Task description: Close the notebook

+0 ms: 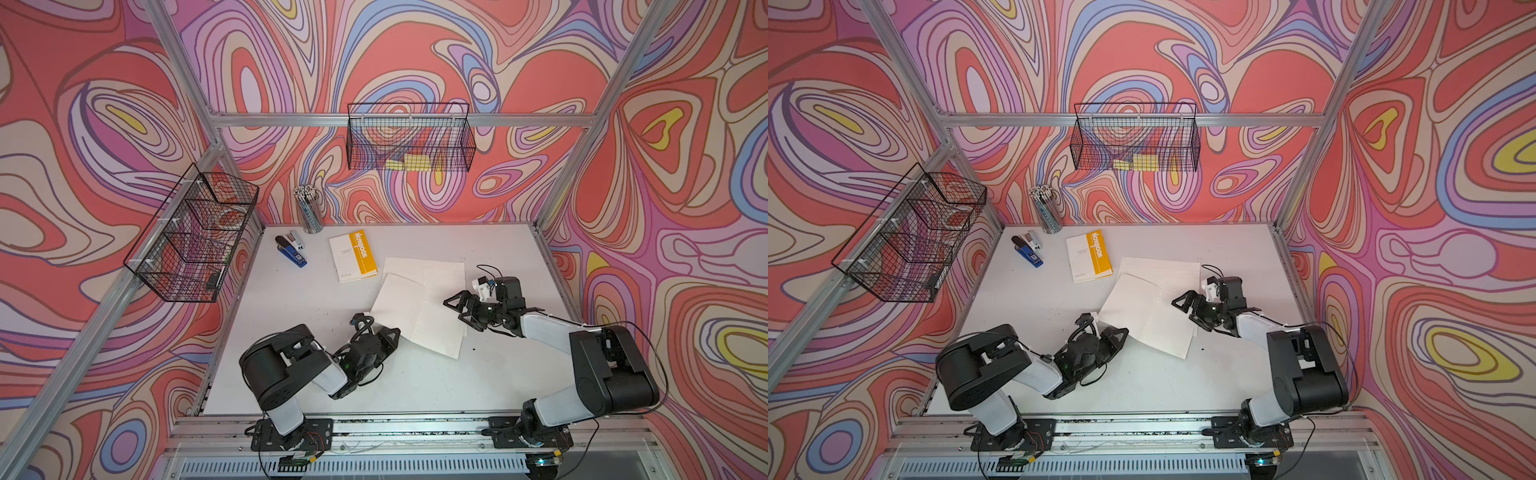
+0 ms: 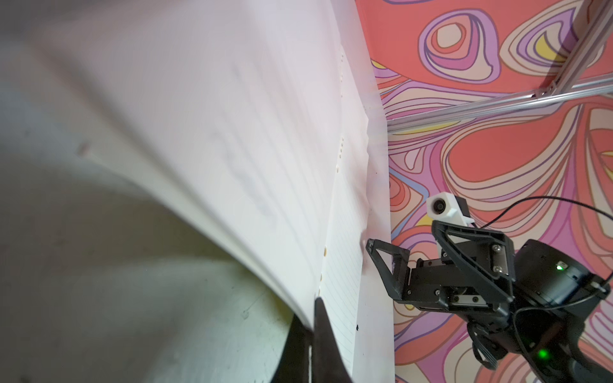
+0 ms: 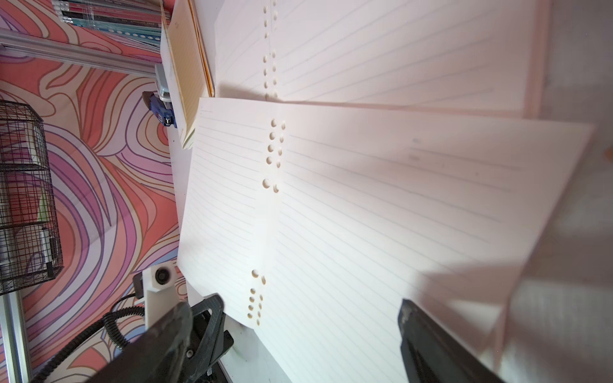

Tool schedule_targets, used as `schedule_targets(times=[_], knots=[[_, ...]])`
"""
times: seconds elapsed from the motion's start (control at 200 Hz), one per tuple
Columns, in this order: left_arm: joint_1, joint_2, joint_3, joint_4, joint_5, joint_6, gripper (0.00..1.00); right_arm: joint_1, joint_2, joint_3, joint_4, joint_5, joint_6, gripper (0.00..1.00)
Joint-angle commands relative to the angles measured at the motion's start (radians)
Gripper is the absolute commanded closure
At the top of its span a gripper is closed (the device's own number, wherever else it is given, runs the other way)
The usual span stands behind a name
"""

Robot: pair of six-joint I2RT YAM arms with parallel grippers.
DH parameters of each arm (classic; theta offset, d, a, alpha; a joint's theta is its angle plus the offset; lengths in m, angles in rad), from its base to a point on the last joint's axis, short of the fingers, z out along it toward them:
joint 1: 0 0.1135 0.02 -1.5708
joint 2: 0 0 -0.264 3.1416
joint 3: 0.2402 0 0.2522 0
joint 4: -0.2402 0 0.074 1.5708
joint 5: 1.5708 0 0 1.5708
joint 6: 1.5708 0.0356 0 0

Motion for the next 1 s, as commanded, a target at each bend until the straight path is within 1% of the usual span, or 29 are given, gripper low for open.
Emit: schedule_targets(times=[0.0, 0.07, 0.105, 0.24, 0.26, 0.321, 0.421, 0.691, 0.886, 0.992], knots=[[-0.015, -0.137, 0.083, -0.293, -0.01, 0.175, 1.0, -0.002, -0.026, 0.019, -0.011, 0.012, -0.017, 0.02], [-0.019, -0.212, 0.144, -0.477, -0.036, 0.264, 1.0, -0.003, -0.026, 0.022, -0.011, 0.01, -0.019, 0.02], [-0.018, -0.236, 0.165, -0.536, -0.047, 0.298, 1.0, -0.002, -0.028, 0.024, -0.01, 0.009, -0.017, 0.02], [-0.018, -0.278, 0.184, -0.667, -0.092, 0.384, 1.0, -0.003, -0.03, 0.045, -0.019, 0.007, -0.021, 0.02], [-0.018, -0.28, 0.22, -0.686, -0.095, 0.397, 1.0, -0.004, -0.031, 0.051, -0.022, 0.006, -0.023, 0.02], [-0.019, -0.284, 0.24, -0.74, -0.108, 0.431, 1.0, -0.003, -0.036, 0.065, -0.031, 0.006, -0.026, 0.02], [-0.02, -0.297, 0.249, -0.794, -0.144, 0.474, 1.0, -0.002, -0.047, 0.085, -0.049, 0.005, -0.032, 0.02], [-0.021, -0.377, 0.291, -0.953, -0.286, 0.621, 1.0, -0.003, -0.054, 0.12, -0.063, 0.001, -0.032, 0.02], [-0.028, -0.433, 0.282, -0.998, -0.361, 0.686, 1.0, -0.003, -0.049, 0.111, -0.051, 0.004, -0.027, 0.02], [-0.057, -0.44, 0.293, -1.019, -0.42, 0.735, 1.0, -0.004, -0.044, 0.108, -0.04, 0.004, -0.021, 0.02]])
